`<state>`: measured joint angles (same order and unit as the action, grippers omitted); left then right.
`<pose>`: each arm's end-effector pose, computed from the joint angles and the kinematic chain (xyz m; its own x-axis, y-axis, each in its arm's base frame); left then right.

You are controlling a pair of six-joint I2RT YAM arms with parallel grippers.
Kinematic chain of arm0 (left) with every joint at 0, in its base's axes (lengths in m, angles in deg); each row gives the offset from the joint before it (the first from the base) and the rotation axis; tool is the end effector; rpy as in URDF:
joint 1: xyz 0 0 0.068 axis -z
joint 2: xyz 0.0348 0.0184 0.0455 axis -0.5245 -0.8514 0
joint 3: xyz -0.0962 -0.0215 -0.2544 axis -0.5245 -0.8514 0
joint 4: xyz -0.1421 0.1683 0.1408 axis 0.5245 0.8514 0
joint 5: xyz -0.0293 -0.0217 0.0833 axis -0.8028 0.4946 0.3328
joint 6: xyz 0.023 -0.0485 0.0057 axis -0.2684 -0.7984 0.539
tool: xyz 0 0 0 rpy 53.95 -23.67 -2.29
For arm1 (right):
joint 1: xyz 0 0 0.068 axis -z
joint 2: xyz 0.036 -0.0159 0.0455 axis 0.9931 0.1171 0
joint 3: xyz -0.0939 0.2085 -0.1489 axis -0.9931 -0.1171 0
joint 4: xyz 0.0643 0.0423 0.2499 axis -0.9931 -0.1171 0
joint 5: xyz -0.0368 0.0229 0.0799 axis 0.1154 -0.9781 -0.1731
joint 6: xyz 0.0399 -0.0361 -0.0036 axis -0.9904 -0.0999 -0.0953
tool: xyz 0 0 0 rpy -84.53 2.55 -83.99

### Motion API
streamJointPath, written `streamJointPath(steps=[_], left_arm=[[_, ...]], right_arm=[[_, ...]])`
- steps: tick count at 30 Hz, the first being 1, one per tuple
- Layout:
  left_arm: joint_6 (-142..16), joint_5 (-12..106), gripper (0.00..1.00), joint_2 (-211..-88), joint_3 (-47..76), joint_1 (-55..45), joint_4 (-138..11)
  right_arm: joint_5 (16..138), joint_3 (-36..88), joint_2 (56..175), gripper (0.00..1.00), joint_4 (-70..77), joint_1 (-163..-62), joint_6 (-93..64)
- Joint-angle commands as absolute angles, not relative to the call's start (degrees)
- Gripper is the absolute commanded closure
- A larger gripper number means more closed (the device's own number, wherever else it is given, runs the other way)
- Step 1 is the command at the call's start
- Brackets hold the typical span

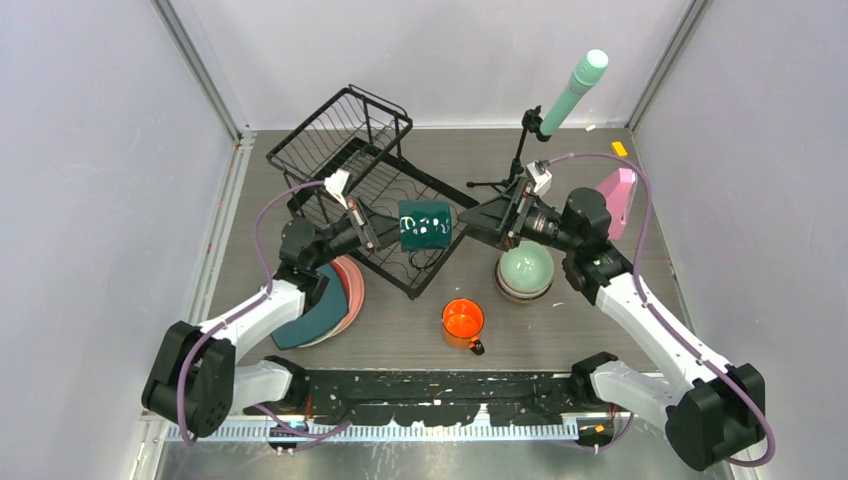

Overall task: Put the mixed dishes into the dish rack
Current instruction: Pick up the cup at the corner of the board, then turn the cup upside down in the dish rack.

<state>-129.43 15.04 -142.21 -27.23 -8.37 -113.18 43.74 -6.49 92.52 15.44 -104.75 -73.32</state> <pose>0.2203 -0.1196 0.2827 -0.8070 -0.4665 -0.3620 0.4084 0.0019 -0.9128 0.2091 0.1072 0.3265 -0.8295 0.4171 -0.3713 -0.3087 0.2115 0.9273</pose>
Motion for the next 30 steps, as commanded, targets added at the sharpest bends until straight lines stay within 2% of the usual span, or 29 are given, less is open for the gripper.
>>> streamJointPath(steps=[1, 6, 15, 23, 27, 30], left_arm=[[-132.4, 11.7, 1.00, -143.0, -25.4, -8.3, -124.2], [-133.0, 12.3, 1.00, -144.5, -25.6, -8.3, -126.1], [-139.3, 13.4, 1.00, -151.0, -26.2, -8.3, -138.8], [-137.5, 14.2, 1.00, -150.2, -26.6, -8.4, -136.5], [-135.7, 14.8, 1.00, -148.9, -27.0, -8.4, -133.4], [-134.8, 15.1, 1.00, -148.2, -27.1, -8.4, -131.7]], right_arm=[[40.4, -3.4, 93.4, 0.06, 22.3, -105.5, -75.2], [39.5, -1.5, 95.9, 0.05, 25.9, -108.8, -76.1], [39.2, -0.5, 100.5, 0.04, 34.6, -111.9, -80.0], [39.8, -0.9, 99.7, 0.05, 31.9, -112.9, -78.2], [40.4, -0.3, 99.3, 0.08, 28.8, -113.5, -76.2], [41.1, 0.1, 99.7, 0.21, 27.1, -114.6, -74.3]])
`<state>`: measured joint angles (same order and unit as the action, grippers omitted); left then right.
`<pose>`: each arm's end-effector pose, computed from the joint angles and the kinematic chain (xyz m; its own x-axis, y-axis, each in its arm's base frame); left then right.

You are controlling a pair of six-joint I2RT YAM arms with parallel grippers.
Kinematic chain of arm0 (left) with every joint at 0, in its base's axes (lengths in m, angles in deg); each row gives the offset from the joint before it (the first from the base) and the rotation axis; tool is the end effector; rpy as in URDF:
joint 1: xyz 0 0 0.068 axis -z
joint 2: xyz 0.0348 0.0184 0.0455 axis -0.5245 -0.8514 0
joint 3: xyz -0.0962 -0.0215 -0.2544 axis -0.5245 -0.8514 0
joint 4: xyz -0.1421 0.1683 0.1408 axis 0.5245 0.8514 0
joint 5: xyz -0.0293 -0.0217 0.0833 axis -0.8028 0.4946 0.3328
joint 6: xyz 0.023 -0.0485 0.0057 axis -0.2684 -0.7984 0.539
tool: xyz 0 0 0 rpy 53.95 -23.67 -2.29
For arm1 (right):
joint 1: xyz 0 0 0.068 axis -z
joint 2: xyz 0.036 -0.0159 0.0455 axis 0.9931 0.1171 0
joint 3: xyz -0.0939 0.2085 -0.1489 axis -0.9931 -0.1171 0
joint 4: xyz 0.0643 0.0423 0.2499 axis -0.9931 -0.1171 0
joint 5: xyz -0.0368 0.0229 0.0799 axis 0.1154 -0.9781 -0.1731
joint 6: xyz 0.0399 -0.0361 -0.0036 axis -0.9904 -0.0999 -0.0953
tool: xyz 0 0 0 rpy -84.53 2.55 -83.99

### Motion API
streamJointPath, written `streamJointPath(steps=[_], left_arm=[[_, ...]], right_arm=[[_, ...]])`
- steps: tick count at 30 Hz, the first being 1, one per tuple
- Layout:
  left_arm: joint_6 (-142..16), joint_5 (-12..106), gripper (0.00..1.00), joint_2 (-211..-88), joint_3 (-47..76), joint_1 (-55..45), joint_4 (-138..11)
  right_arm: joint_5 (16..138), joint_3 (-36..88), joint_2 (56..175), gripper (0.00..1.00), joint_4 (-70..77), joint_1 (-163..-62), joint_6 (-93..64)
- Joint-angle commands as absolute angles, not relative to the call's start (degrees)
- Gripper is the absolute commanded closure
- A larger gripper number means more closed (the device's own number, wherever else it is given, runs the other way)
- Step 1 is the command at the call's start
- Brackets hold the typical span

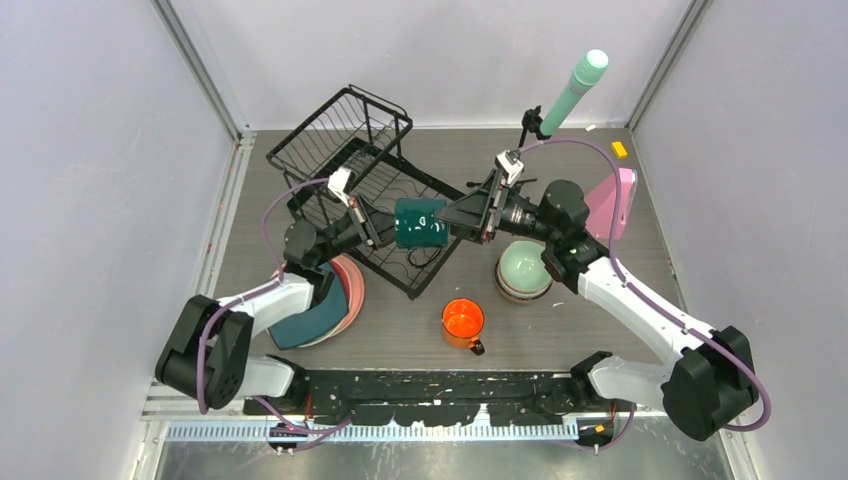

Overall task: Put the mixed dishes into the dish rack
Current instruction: Turn the cup upside down in the dish rack.

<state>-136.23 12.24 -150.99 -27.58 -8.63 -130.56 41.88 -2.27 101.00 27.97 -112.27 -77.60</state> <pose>0.2332 -0.1253 0.2731 -0.8271 -0.4410 -0.3485 0.4344 -0.1080 -0.8942 0.2214 0.1502 0.3404 -0.8659 0.3122 -0.3909 -0.3893 0.0701 0.9184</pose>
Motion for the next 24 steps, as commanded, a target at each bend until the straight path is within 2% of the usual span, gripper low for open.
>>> streamJointPath(steps=[1, 2, 5, 11, 19, 24], left_arm=[[-134.7, 15.3, 1.00, -147.8, -27.1, -8.4, -131.4], [-134.4, 15.3, 1.00, -147.5, -27.0, -8.4, -130.8], [-133.5, 15.0, 1.00, -146.8, -26.7, -8.4, -129.1], [-132.7, 16.0, 1.00, -146.0, -27.3, -8.4, -128.5], [-133.0, 15.9, 1.00, -146.2, -27.1, -8.4, -128.8], [-132.8, 16.2, 1.00, -145.5, -27.8, -8.4, -128.3]], right_arm=[[41.1, 0.5, 100.3, 0.23, 27.0, -115.2, -74.1], [41.1, 0.7, 100.6, 0.22, 27.0, -115.7, -73.7], [42.0, 1.4, 101.5, 0.10, 27.3, -116.0, -73.5], [41.6, 1.1, 101.8, 0.03, 28.8, -116.3, -74.0], [38.9, 0.2, 101.4, 0.03, 30.1, -116.4, -72.9], [40.5, 0.3, 101.3, 0.14, 30.1, -116.4, -72.4]])
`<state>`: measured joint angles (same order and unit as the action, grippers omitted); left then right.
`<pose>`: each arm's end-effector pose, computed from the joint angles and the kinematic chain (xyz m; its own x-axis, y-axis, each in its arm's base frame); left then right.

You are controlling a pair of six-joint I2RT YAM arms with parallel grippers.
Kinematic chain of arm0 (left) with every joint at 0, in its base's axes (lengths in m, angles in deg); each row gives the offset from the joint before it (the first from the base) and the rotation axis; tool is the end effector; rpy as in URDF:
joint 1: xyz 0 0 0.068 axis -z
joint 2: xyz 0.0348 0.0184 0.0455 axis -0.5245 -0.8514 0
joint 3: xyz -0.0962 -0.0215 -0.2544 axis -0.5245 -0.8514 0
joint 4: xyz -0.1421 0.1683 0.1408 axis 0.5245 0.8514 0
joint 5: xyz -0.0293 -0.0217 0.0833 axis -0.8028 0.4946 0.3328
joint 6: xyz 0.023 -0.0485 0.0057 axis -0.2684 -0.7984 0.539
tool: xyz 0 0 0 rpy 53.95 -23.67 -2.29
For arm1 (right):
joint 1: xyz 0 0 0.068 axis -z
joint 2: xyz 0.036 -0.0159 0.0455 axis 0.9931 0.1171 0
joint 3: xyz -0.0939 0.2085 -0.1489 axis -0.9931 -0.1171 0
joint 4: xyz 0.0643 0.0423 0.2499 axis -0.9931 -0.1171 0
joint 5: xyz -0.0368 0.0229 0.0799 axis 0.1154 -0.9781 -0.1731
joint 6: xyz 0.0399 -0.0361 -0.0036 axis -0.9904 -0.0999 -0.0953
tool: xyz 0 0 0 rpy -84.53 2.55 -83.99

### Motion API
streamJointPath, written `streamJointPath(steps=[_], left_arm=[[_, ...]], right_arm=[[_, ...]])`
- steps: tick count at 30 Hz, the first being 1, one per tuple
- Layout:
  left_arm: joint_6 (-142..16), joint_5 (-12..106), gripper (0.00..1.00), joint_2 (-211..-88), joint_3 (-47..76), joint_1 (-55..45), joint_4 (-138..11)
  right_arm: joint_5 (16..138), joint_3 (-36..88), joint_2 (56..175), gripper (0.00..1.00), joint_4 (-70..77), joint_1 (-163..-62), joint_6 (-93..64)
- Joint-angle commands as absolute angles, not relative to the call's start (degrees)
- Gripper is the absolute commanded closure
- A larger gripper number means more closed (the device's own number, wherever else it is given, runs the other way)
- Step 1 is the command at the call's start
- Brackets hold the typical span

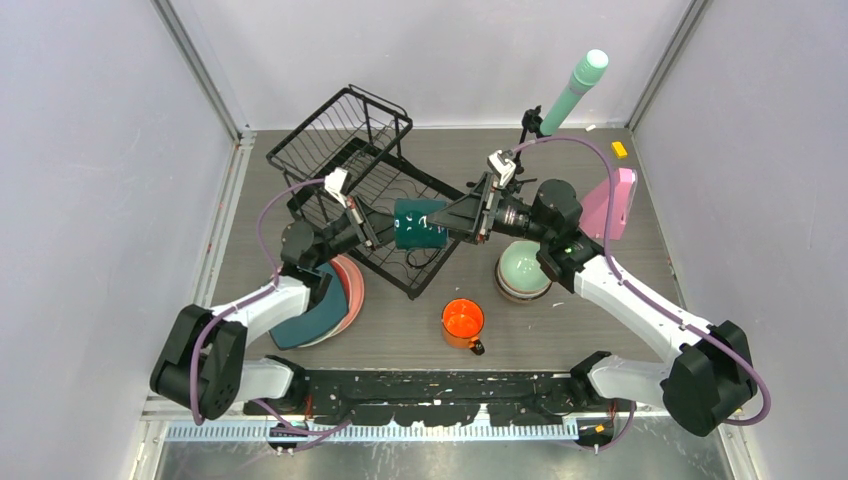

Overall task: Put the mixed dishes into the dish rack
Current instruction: Turn the cup upside down in the dish rack.

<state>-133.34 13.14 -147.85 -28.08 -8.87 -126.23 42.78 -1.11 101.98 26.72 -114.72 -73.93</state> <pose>0.2278 -0.1214 0.2766 -0.8069 -0.4587 -0.3722 0.4511 -0.0716 -0.8896 0.2191 0.1616 0.3411 -0.8545 0.2804 -0.4372 -0.4314 0.0856 0.8981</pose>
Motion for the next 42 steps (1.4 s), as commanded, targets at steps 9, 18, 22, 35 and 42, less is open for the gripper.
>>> streamJointPath(steps=[9, 18, 22, 35, 42], left_arm=[[-129.2, 16.7, 0.90, -143.2, -27.5, -8.4, -120.8], [-122.1, 19.8, 0.56, -138.1, -27.8, -8.6, -104.3], [-119.7, 22.2, 0.44, -135.7, -28.6, -9.1, -97.7], [-109.8, 31.6, 0.20, -128.9, -26.8, -10.3, -70.4], [-104.6, 37.8, 0.13, -125.2, -25.0, -10.3, -57.0]], right_arm=[[41.9, 1.0, 101.2, 0.46, 26.0, -116.4, -70.2], [49.2, 2.1, 100.1, 0.62, 16.4, -116.4, -64.8], [50.4, 2.3, 101.3, 0.68, 15.1, -116.4, -64.6], [56.4, 4.9, 106.7, 0.72, 11.8, -116.4, -62.9], [59.8, 8.1, 111.2, 0.73, 6.6, -116.4, -59.3]])
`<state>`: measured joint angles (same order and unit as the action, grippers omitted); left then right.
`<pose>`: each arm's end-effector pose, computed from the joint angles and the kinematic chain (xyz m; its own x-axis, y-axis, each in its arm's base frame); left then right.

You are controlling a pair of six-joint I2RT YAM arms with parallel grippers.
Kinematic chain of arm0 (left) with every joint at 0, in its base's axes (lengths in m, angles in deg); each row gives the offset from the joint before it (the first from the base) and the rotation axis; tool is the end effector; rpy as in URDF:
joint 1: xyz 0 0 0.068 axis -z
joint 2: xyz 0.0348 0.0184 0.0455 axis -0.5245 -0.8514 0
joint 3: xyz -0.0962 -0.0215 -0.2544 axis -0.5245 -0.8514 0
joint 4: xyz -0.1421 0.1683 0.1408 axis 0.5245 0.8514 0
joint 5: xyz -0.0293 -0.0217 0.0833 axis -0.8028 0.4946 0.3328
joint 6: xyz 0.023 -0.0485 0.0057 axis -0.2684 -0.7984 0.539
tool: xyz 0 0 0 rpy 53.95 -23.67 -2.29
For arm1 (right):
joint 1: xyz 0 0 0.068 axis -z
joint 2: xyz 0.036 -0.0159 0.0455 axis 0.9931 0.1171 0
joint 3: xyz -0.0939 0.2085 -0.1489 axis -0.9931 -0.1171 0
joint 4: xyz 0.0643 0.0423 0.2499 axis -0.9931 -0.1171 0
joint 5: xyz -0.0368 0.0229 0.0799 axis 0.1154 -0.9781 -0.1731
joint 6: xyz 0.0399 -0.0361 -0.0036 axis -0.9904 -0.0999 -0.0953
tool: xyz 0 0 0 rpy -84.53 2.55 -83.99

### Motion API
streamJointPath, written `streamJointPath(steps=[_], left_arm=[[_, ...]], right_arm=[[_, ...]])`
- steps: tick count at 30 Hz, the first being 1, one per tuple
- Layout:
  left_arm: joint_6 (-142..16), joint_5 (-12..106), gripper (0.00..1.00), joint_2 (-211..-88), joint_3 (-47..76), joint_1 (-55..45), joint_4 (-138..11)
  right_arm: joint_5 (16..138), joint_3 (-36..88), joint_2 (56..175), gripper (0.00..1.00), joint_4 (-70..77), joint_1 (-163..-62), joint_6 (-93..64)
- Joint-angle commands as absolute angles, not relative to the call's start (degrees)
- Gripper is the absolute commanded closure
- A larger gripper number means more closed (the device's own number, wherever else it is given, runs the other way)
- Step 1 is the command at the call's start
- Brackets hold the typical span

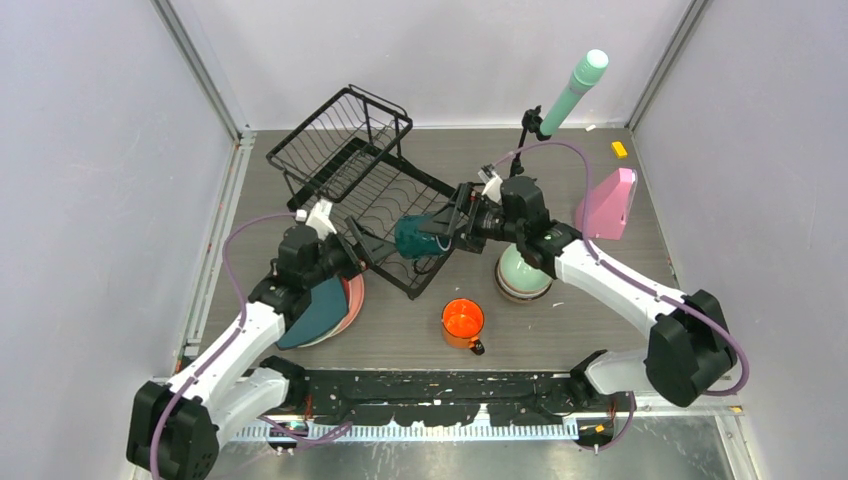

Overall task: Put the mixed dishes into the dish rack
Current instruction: Turn the cup upside down in the dish rack.

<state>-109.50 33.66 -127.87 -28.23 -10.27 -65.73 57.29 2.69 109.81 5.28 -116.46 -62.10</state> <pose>0.1924 -0.0892 0.2451 -0.7265 -0.5610 -0.3969 0.0850 0.4998 -0.8620 0.2429 0.1782 0.2892 -0.8663 0.3006 -0.3989 -0.2334 0.4625 0.8554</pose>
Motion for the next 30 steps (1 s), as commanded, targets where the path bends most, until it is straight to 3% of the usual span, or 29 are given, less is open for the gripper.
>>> streamJointPath(steps=[1, 20, 30], left_arm=[[-103.9, 38.1, 0.12, -124.7, -24.9, -10.3, -56.0], [-96.0, 44.6, 0.11, -120.9, -19.8, -10.3, -42.0], [-93.7, 49.5, 0.11, -116.6, -17.9, -10.3, -36.8]], right_arm=[[60.0, 9.3, 111.8, 0.73, 5.2, -116.4, -58.1], [75.2, 39.2, 135.5, 0.75, -30.2, -121.5, -33.8], [81.3, 49.4, 146.2, 0.70, -36.9, -123.6, -30.7]])
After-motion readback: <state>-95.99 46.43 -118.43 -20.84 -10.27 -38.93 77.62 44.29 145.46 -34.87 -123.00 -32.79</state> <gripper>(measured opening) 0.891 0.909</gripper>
